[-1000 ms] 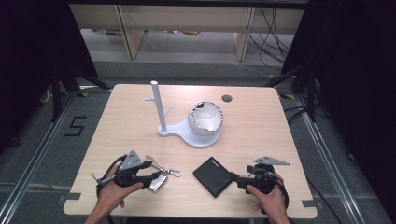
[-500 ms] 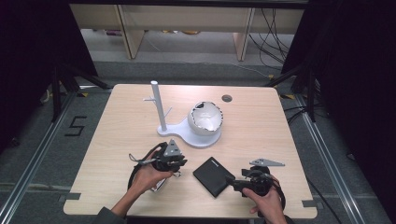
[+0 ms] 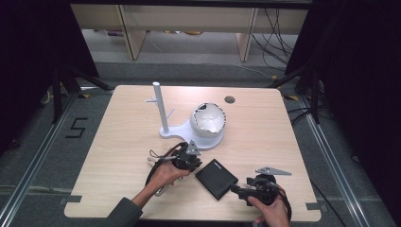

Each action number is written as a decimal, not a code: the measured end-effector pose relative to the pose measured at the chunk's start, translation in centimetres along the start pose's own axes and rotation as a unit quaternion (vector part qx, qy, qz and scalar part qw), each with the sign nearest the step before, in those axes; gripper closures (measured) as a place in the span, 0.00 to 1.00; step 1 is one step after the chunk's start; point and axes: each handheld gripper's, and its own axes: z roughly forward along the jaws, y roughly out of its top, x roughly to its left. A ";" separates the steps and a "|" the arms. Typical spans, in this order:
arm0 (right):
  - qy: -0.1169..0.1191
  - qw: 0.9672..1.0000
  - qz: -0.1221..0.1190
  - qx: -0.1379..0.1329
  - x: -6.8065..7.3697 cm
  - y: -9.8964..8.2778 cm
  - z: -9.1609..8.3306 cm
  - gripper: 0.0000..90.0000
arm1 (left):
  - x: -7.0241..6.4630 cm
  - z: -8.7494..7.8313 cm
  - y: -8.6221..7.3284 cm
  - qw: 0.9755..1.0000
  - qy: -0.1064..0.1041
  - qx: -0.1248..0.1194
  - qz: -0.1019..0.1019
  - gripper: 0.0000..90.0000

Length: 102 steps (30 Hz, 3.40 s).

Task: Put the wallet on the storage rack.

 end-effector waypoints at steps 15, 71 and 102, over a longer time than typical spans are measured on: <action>0.016 0.999 0.024 0.015 0.4 -0.5 0.1 0.28 | -1.8 0.4 -0.6 0.999 -0.030 0.014 0.025 0.93; 0.141 0.988 0.061 -0.013 -1.0 3.7 2.9 0.84 | -5.3 -1.3 -1.2 0.998 -0.047 0.003 0.052 0.76; 0.117 0.984 0.019 -0.130 -2.0 11.2 -0.8 0.86 | -5.0 -11.2 -8.8 0.998 0.017 -0.052 -0.026 0.30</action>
